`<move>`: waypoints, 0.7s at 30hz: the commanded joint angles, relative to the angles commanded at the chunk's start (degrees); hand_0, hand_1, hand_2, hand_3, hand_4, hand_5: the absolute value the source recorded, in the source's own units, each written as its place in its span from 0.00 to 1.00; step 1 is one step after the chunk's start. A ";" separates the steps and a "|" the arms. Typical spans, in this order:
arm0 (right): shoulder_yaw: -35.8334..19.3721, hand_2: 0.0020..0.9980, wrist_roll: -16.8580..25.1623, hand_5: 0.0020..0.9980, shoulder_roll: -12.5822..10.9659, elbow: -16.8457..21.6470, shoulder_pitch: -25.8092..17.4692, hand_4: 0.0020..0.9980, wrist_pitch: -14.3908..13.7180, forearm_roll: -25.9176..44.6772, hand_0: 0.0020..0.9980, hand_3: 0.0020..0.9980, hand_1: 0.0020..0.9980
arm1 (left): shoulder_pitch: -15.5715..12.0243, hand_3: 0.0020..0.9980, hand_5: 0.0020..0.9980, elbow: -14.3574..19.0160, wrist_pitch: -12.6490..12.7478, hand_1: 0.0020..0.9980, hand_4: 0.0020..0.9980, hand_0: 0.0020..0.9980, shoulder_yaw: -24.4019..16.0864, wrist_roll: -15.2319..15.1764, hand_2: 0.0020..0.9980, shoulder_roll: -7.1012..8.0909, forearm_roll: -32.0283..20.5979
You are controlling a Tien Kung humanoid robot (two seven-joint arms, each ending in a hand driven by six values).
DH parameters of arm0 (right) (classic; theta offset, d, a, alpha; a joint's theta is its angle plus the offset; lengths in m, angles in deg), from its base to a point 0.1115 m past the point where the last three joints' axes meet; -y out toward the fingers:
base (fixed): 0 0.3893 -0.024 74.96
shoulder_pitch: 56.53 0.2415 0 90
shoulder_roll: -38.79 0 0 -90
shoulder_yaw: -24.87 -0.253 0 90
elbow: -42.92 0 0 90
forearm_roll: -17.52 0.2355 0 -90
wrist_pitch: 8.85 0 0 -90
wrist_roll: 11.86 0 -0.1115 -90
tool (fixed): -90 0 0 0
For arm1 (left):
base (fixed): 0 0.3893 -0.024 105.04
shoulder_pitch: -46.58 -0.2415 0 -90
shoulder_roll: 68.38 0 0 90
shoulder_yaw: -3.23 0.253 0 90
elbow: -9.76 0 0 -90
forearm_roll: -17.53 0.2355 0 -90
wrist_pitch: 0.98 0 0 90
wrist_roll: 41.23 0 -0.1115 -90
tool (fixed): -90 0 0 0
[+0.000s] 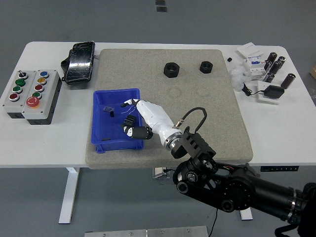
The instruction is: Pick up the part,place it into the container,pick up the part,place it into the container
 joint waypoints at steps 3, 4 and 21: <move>-1.37 0.84 1.30 0.25 -0.19 0.52 -0.57 0.79 -1.73 1.08 0.81 0.82 0.86 | -0.03 0.62 0.48 0.00 0.00 0.63 0.67 0.66 0.01 -0.01 0.58 -0.06 -0.02; -2.24 0.84 1.82 0.25 -0.37 0.87 -0.86 0.79 -2.42 1.40 0.81 0.82 0.86 | -0.04 0.62 0.48 0.00 -0.01 0.63 0.67 0.66 0.01 -0.01 0.58 -0.09 -0.01; -27.92 0.79 10.19 0.24 -10.60 4.87 -15.43 0.76 -8.84 5.67 0.75 0.76 0.80 | -0.46 0.62 0.47 0.00 0.33 0.63 0.66 0.66 1.19 -0.56 0.58 -0.12 -1.89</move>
